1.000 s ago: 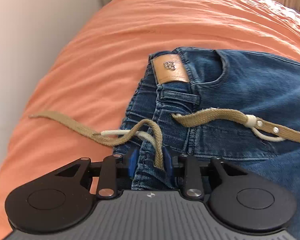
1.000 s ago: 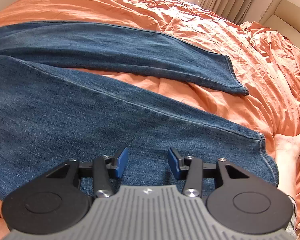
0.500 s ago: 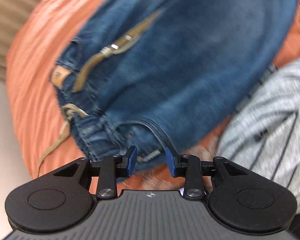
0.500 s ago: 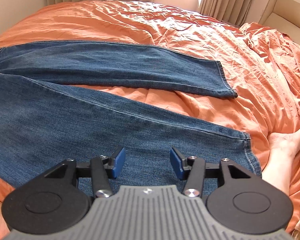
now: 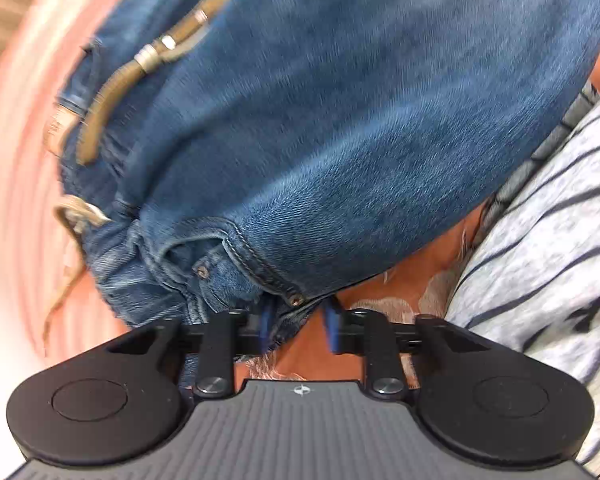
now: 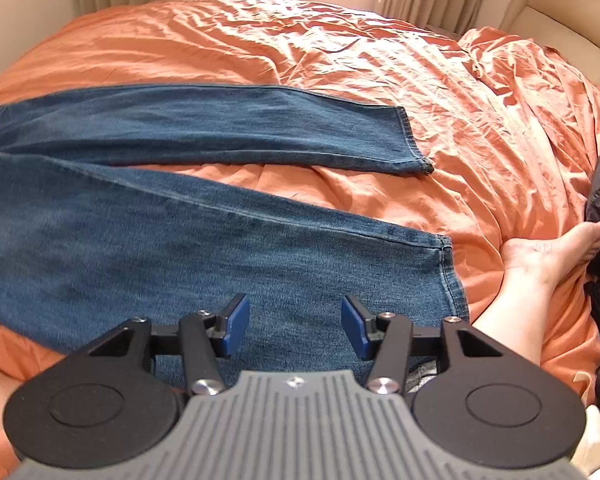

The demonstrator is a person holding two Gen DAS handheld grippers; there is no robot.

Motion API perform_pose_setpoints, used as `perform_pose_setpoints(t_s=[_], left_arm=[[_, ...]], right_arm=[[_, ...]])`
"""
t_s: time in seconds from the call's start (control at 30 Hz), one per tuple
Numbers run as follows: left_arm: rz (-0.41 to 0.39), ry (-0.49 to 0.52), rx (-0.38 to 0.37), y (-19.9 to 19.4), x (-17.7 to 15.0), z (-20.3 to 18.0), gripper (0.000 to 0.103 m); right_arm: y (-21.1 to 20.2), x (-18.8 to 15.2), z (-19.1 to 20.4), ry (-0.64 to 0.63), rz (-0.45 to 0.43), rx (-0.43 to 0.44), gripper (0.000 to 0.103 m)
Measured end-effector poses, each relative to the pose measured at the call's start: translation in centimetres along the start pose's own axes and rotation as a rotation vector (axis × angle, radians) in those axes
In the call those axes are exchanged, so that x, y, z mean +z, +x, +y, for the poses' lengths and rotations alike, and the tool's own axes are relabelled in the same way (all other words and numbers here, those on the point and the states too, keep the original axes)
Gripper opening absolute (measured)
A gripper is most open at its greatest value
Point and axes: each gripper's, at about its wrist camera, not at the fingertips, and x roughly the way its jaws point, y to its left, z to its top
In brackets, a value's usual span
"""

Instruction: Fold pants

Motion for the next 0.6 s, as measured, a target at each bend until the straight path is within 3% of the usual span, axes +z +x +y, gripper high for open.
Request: perform_pose_setpoints(t_s=[0.1,0.23,0.33,0.43,0.6], left_arm=[[-0.09,-0.132,0.049,-2.4,-0.5,1.0,0.019],[-0.289,-0.519,0.028,-6.9,-1.4,5.5,0.016],[-0.415,-0.719,0.041,-9.6,-0.8,7.8,0.015],[-0.462,-0.843,0.046,-11.3,0.4,10.0,0.015],[-0.464,-0.914,0.042,-11.5,2.1,12.4,0.015]], right_arm=[[0.2,-0.5,0.2,-0.118,0.038,0.021,0.044],[0.4,-1.3,0.8,-0.294,0.081,0.048,0.041],[0.5,-2.3,1.9,-0.425,0.114,0.067,0.041],[0.9,-4.0,3.9,-0.568,0.14,0.051,0.041],[3.5,-6.6,4.9,-0.697,0.171,-0.134,0.041]])
